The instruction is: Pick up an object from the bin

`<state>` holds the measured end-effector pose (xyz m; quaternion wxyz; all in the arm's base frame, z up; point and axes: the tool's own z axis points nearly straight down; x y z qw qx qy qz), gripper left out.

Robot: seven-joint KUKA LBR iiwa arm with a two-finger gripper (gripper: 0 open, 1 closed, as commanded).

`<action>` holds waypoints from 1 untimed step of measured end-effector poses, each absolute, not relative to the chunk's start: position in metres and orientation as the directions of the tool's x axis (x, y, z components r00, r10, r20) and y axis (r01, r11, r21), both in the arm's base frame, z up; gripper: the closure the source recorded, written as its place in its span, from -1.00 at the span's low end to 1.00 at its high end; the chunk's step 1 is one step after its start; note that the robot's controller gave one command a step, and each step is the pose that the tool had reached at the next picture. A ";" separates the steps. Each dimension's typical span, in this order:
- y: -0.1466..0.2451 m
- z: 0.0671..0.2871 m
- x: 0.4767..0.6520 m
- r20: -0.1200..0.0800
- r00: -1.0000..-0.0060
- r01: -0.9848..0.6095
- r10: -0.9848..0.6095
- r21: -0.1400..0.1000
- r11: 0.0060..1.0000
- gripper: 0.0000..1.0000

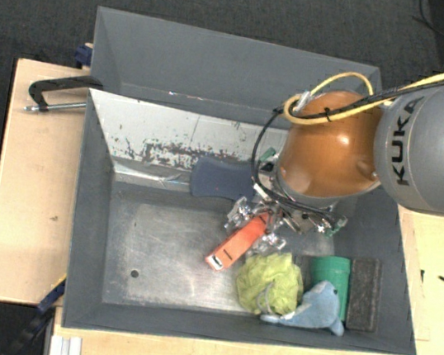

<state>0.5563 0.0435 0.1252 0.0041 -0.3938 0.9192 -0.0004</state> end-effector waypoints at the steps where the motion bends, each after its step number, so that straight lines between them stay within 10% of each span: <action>1: 0.044 0.134 0.556 -0.006 -0.690 -0.723 -0.723 -0.002 0.690 1.00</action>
Offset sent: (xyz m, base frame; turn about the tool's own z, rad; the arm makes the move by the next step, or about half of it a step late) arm -0.0001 0.0000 0.0121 0.0000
